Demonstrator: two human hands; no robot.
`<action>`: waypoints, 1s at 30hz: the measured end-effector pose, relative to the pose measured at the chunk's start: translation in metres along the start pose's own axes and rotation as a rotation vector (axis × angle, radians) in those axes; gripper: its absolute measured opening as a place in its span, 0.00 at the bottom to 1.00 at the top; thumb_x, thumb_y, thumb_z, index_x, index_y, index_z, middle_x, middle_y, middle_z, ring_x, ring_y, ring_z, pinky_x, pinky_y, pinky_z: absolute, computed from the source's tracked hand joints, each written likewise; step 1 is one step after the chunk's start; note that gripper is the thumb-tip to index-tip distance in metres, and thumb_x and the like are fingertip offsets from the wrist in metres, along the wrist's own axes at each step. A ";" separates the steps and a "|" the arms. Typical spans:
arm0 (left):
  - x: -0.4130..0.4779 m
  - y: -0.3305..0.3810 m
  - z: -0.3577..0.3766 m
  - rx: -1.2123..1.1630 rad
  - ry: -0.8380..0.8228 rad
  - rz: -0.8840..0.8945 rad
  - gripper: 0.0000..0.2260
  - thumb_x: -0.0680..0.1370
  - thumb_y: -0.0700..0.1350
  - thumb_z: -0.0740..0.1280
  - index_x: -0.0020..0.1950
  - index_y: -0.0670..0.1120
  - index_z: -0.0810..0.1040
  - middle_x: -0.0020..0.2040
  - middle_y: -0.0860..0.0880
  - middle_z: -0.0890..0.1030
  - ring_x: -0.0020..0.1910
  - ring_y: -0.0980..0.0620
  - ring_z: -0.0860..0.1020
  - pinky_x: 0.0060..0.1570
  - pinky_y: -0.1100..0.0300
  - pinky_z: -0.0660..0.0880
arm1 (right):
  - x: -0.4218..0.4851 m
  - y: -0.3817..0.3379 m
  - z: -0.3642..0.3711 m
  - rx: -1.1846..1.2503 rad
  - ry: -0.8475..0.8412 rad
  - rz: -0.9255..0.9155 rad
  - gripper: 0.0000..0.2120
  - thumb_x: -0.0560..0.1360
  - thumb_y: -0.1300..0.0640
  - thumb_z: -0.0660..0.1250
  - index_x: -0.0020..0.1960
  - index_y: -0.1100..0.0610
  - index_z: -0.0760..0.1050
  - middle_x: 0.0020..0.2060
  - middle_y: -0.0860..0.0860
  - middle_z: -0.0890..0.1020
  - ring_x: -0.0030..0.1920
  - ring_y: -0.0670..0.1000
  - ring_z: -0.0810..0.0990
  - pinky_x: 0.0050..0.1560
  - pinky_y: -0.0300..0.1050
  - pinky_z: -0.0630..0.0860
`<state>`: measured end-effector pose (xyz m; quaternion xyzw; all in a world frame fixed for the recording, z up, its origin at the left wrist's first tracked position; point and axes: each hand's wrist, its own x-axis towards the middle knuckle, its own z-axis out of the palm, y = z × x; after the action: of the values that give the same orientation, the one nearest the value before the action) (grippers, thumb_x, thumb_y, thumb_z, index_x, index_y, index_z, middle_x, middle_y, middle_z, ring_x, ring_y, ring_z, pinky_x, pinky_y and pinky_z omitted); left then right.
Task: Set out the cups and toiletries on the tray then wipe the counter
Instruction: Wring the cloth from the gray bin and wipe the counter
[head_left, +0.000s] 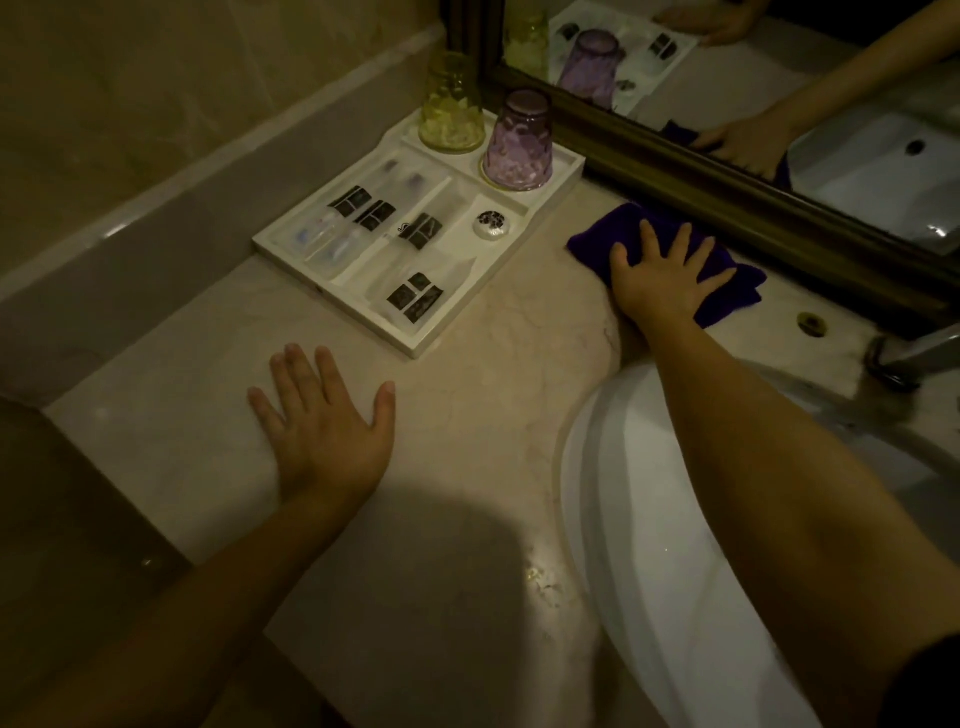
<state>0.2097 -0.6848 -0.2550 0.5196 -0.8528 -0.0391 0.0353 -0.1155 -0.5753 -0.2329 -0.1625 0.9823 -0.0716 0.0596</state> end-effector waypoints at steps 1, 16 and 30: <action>0.000 0.000 0.000 0.002 -0.001 0.001 0.36 0.75 0.64 0.46 0.75 0.41 0.51 0.76 0.37 0.52 0.76 0.41 0.48 0.71 0.40 0.43 | -0.001 0.000 0.000 -0.004 -0.006 0.041 0.30 0.76 0.36 0.42 0.76 0.44 0.47 0.77 0.56 0.46 0.76 0.63 0.41 0.68 0.72 0.37; 0.000 -0.001 0.001 0.009 -0.022 0.019 0.37 0.75 0.65 0.43 0.75 0.41 0.48 0.77 0.37 0.49 0.76 0.41 0.45 0.71 0.41 0.40 | -0.084 -0.037 0.017 0.025 0.031 0.000 0.30 0.77 0.38 0.43 0.76 0.47 0.47 0.77 0.60 0.45 0.75 0.66 0.40 0.66 0.75 0.37; -0.002 0.000 -0.011 -0.013 -0.106 0.054 0.36 0.76 0.64 0.43 0.75 0.40 0.46 0.77 0.38 0.47 0.76 0.40 0.44 0.71 0.40 0.39 | -0.205 -0.070 0.034 0.048 -0.013 -0.286 0.30 0.76 0.36 0.44 0.76 0.44 0.47 0.77 0.56 0.44 0.75 0.62 0.38 0.69 0.71 0.36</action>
<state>0.2118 -0.6837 -0.2446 0.4934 -0.8669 -0.0713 -0.0054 0.1039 -0.5776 -0.2364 -0.2996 0.9468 -0.1016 0.0589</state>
